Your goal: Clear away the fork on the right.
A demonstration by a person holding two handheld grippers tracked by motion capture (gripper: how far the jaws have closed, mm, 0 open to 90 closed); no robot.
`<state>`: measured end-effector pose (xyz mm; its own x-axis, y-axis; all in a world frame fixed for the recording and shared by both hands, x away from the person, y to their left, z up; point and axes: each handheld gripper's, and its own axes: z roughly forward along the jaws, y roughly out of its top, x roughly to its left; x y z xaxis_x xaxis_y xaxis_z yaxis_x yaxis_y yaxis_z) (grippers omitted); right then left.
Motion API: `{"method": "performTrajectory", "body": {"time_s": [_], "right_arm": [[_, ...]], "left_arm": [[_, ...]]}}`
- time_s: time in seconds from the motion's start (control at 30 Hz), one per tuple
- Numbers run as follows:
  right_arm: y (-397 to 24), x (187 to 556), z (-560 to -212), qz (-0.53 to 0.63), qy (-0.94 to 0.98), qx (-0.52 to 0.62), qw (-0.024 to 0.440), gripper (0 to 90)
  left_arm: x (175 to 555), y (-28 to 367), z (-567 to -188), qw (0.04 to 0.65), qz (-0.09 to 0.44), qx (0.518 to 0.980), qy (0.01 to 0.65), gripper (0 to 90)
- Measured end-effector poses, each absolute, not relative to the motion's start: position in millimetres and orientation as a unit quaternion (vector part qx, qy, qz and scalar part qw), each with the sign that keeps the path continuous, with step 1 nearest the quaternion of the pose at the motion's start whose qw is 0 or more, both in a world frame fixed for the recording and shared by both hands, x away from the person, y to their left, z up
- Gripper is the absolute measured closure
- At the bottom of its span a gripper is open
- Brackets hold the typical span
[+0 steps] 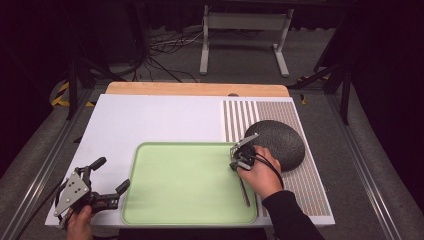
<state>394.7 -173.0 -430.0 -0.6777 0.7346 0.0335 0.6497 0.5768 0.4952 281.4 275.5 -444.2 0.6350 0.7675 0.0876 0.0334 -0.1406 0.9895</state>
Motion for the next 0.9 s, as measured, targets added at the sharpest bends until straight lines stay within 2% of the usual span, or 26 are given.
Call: {"method": "performTrajectory", "body": {"time_s": [0.63,0.77,0.83,0.87,0.9], "right_arm": [[-180,393,-427,0.238,0.877,0.405,0.097,90.0],[-180,392,-416,0.255,0.874,0.400,0.104,86.1],[-180,391,-409,0.262,0.873,0.397,0.111,80.4],[-180,390,-406,0.270,0.871,0.394,0.112,70.5],[-180,389,-403,0.283,0.867,0.396,0.111,56.8]], "left_arm": [[281,276,-444,0.588,0.313,0.688,0.290,1.3],[281,276,-444,0.587,0.313,0.688,0.290,1.3],[281,276,-444,0.587,0.313,0.688,0.289,1.3],[281,276,-444,0.587,0.312,0.688,0.290,1.3],[281,276,-444,0.588,0.313,0.688,0.289,1.3]]}}
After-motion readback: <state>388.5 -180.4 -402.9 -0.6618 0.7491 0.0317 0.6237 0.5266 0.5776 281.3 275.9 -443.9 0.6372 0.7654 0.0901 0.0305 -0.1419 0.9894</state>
